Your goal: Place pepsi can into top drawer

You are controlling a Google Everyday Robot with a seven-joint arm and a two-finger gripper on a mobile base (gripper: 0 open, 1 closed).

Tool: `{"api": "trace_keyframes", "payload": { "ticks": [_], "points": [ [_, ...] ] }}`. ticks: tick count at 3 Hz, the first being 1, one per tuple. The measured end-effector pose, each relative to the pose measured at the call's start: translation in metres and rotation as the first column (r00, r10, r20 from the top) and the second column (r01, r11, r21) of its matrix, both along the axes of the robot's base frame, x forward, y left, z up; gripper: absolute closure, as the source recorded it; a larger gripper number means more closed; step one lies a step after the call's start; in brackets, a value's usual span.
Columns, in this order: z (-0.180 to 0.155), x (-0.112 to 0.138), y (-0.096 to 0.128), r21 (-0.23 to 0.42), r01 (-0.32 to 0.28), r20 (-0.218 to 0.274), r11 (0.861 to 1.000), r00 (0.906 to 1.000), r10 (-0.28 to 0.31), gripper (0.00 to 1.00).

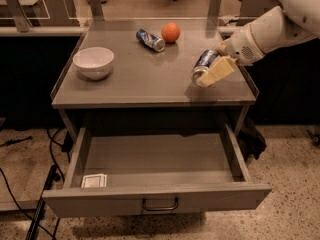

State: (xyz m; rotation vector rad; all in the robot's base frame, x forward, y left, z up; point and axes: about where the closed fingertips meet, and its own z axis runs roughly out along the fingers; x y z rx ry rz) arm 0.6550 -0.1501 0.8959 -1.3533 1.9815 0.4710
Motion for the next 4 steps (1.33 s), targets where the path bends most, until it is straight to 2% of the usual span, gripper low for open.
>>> {"api": "trace_keyframes", "payload": {
  "ticks": [1,2,3,4],
  "points": [
    [0.013,-0.048,0.002,0.064,-0.102,-0.064,0.993,0.9924,0.106,1.00],
    [0.009,-0.058,0.005,0.068,-0.130,-0.094,0.989,0.9862,0.136,1.00],
    [0.009,-0.058,0.005,0.068,-0.131,-0.094,0.989,0.9861,0.137,1.00],
    [0.018,-0.091,0.003,0.058,-0.154,-0.106,0.986,0.9815,0.159,1.00]
  ]
}}
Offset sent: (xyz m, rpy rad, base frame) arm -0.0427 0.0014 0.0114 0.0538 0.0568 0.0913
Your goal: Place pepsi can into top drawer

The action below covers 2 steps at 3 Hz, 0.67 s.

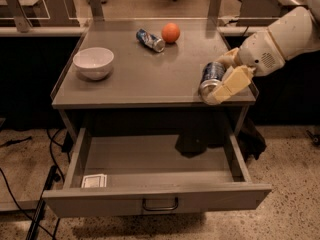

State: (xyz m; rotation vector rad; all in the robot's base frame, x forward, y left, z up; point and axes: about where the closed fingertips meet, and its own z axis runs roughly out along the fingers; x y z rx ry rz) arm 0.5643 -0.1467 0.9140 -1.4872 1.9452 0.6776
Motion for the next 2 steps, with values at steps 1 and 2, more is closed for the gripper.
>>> {"api": "trace_keyframes", "payload": {
  "ticks": [1,2],
  "points": [
    [0.009,-0.042,-0.006,-0.007,-0.004,-0.016,1.000,0.9999,0.004,1.00],
    [-0.001,-0.070,-0.006,-0.015,-0.016,0.006,1.000,0.9999,0.016,1.00]
  ]
}}
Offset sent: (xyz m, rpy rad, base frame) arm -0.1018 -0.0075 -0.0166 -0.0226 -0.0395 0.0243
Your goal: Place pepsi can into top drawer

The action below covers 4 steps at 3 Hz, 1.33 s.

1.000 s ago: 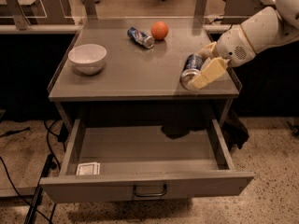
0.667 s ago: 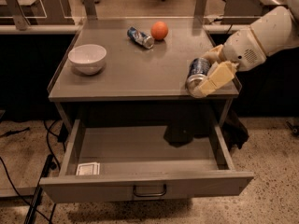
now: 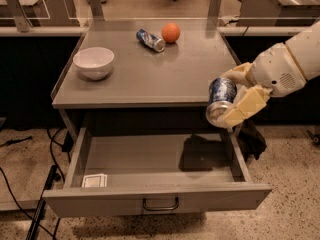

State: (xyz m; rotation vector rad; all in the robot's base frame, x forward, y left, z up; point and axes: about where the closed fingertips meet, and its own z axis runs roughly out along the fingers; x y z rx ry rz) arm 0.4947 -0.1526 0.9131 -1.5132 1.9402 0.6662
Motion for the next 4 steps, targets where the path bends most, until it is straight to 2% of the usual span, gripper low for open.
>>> {"api": "trace_keyframes", "payload": {
  "ticks": [1,2,3,4],
  "points": [
    [-0.033,-0.011,0.007,-0.026,-0.010,0.089,1.000,0.9960,0.012,1.00],
    [-0.093,-0.013,0.027,-0.046,-0.033,0.132,0.998,0.9904,0.039,1.00],
    [-0.095,-0.013,0.028,-0.046,-0.033,0.130,0.998,0.9907,0.039,1.00],
    [-0.100,-0.013,0.024,-0.076,-0.038,0.132,0.996,0.9901,0.048,1.00]
  ]
}}
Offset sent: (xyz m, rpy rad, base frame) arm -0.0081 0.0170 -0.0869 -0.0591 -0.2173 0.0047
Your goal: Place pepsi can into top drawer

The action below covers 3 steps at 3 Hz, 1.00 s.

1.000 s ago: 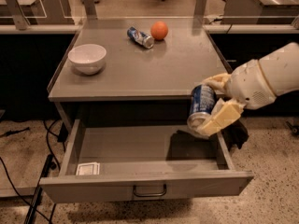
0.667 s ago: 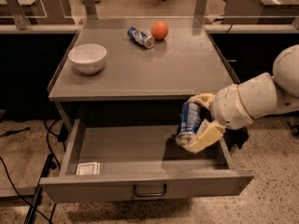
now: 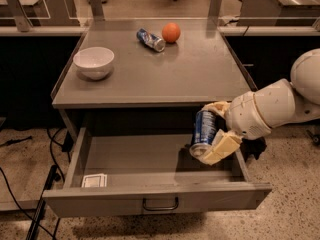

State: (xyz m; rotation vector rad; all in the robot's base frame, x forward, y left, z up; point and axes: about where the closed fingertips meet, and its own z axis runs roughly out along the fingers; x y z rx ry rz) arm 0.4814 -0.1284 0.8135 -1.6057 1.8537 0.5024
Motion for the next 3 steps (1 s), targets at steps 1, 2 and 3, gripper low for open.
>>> {"api": "trace_keyframes", "payload": {
  "ticks": [1,2,3],
  "points": [
    [-0.022,0.003,-0.003,-0.041,-0.023,0.025,0.999,0.9994,0.024,1.00],
    [-0.044,0.011,-0.001,-0.053,-0.043,0.053,0.998,0.9976,0.046,1.00],
    [-0.069,0.025,0.006,-0.039,-0.048,0.080,0.998,0.9955,0.051,1.00]
  ]
}}
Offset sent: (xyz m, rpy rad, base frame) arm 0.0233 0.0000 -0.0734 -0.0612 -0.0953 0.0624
